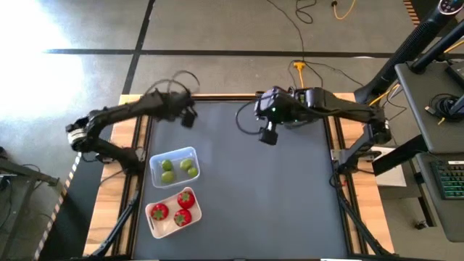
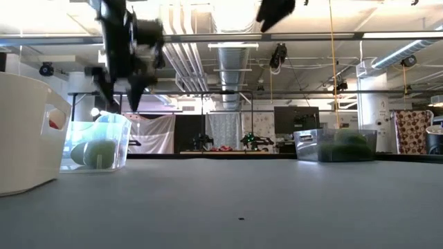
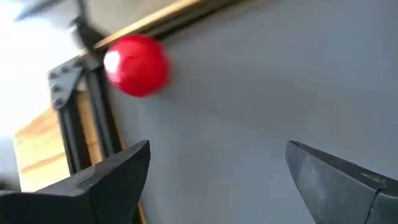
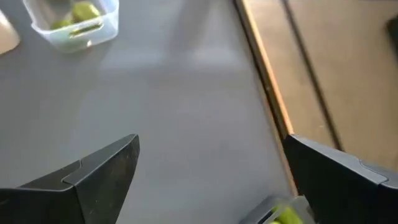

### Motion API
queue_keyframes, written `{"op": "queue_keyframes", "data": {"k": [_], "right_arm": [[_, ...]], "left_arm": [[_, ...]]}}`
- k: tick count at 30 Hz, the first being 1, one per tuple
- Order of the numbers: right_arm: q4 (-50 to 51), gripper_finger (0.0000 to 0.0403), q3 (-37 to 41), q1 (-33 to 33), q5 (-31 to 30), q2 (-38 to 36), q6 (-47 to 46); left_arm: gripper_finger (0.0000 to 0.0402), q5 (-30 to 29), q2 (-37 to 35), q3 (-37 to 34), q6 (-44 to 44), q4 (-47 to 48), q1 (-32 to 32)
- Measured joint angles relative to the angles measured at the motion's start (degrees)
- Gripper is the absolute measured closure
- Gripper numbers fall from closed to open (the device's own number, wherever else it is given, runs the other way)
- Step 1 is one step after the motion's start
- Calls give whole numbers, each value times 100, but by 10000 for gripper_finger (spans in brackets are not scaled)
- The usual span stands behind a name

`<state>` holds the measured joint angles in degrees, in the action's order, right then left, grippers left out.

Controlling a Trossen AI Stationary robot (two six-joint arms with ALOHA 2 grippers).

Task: Sort produce into baskets
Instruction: Put the tomato into the white bin

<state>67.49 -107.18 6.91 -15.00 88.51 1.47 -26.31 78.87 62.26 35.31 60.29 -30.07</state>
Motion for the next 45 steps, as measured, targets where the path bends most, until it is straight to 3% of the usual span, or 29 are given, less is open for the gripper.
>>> {"op": "queue_keyframes", "data": {"k": [5, 8, 12, 16, 24, 29, 37, 40, 45], "right_arm": [[-9, 9, 597, 455, 485, -308, 154], [-48, 9, 915, 633, 498, -460, 229], [-70, 9, 1278, 881, 515, -565, 268], [-55, 9, 1548, 1104, 545, -625, 260], [-36, 9, 1714, 1238, 857, -634, 48], [49, 9, 1720, 1220, 1155, -730, -424], [330, 9, 1876, 936, 1246, -1135, -1152], [325, 9, 2008, 825, 1200, -1364, -1411], [301, 9, 2222, 673, 1004, -1739, -1809]], "left_arm": [[45, 21, 468, -297, 7, -936, -1737], [45, 45, 777, -304, 19, -1472, -2285], [45, 505, 1116, -299, 191, -2162, -2647], [45, 308, 1434, -307, 760, -2036, -2800], [49, 180, 2059, -14, 666, -2246, -2818], [52, 107, 2388, 263, 1064, -2049, -2839], [59, 523, 2796, 439, 1492, -1493, -2780], [85, 558, 2797, 386, 1474, -1500, -2758], [164, 540, 2792, 372, 1210, -1526, -2764]]}}
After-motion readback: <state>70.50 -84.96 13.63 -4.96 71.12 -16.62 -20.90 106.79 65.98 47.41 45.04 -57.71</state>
